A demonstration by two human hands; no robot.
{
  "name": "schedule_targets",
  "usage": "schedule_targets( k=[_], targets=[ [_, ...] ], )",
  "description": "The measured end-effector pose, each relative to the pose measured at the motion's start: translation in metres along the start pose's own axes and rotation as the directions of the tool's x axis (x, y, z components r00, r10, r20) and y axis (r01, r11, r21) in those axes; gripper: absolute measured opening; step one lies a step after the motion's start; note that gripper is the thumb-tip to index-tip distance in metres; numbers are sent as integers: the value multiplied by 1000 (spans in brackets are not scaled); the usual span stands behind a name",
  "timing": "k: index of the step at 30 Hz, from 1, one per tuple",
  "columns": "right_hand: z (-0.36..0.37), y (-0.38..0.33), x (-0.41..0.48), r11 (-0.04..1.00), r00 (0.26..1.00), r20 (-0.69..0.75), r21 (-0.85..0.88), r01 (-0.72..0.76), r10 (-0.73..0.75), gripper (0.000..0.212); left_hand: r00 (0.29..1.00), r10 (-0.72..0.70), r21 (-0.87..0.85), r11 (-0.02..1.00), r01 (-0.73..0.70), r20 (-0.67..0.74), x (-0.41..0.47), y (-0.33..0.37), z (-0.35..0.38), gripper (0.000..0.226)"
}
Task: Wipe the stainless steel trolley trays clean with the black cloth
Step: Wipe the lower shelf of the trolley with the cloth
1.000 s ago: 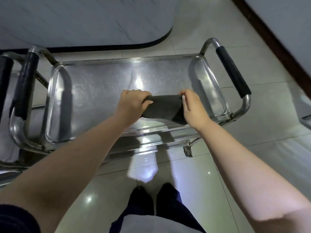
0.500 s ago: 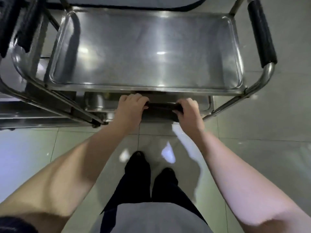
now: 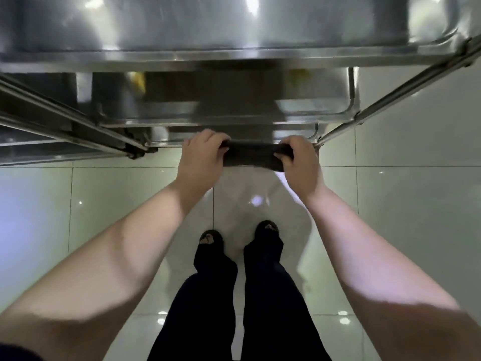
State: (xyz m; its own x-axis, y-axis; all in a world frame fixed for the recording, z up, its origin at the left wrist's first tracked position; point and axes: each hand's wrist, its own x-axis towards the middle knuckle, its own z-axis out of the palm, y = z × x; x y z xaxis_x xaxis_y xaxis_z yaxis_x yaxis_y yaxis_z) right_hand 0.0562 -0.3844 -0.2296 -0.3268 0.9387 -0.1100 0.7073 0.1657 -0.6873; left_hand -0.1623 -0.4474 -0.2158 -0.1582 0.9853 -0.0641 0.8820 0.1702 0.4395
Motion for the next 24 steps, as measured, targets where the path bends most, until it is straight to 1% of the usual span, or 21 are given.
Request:
schedule_targets(
  k=[2, 4, 6, 8, 10, 11, 14, 15, 17, 20, 22, 24],
  targets=[
    [20, 19, 16, 1000, 1000, -25, 17, 16, -15, 17, 1000, 3, -28, 1000, -3, -5, 19, -18, 23, 24],
    [34, 37, 38, 999, 996, -67, -3, 52, -52, 17, 999, 28, -67, 997, -30, -17, 48, -33, 46, 25],
    [42, 55, 63, 988, 984, -116, -80, 130, -138, 15, 996, 68, -52, 996, -71, -63, 78, -43, 65, 24],
    [46, 72, 87, 951, 954, -140, -200, 235, -266, 13, 987, 84, -53, 994, -91, -135, 106, -47, 78, 23],
    [47, 85, 107, 904, 918, -147, -286, 318, -369, 12, 969, 113, -97, 986, -137, -220, 129, -47, 87, 23],
    [46, 90, 118, 893, 905, -162, -302, 334, -393, 13, 963, 96, -131, 983, -131, -250, 141, -47, 91, 23],
    [44, 100, 151, 896, 886, -234, -303, 325, -400, 18, 968, -33, -202, 979, -18, -250, 180, -48, 100, 32],
    [43, 104, 164, 904, 891, -249, -302, 302, -380, 19, 969, -46, -207, 978, -6, -241, 192, -46, 102, 33],
    [40, 108, 192, 923, 909, -261, -296, 244, -324, 20, 968, 12, -185, 981, -60, -252, 216, -39, 103, 27],
    [26, 105, 241, 937, 904, -300, -268, 226, -304, 23, 933, 136, -86, 981, -174, -334, 255, -31, 98, 22],
    [12, 98, 270, 936, 868, -383, -278, 217, -315, 24, 885, 192, -87, 964, -251, -424, 281, -26, 91, 23],
    [0, 95, 291, 929, 798, -486, -277, 244, -355, 19, 821, 207, -81, 953, -292, -532, 298, -21, 89, 26]
  ],
)
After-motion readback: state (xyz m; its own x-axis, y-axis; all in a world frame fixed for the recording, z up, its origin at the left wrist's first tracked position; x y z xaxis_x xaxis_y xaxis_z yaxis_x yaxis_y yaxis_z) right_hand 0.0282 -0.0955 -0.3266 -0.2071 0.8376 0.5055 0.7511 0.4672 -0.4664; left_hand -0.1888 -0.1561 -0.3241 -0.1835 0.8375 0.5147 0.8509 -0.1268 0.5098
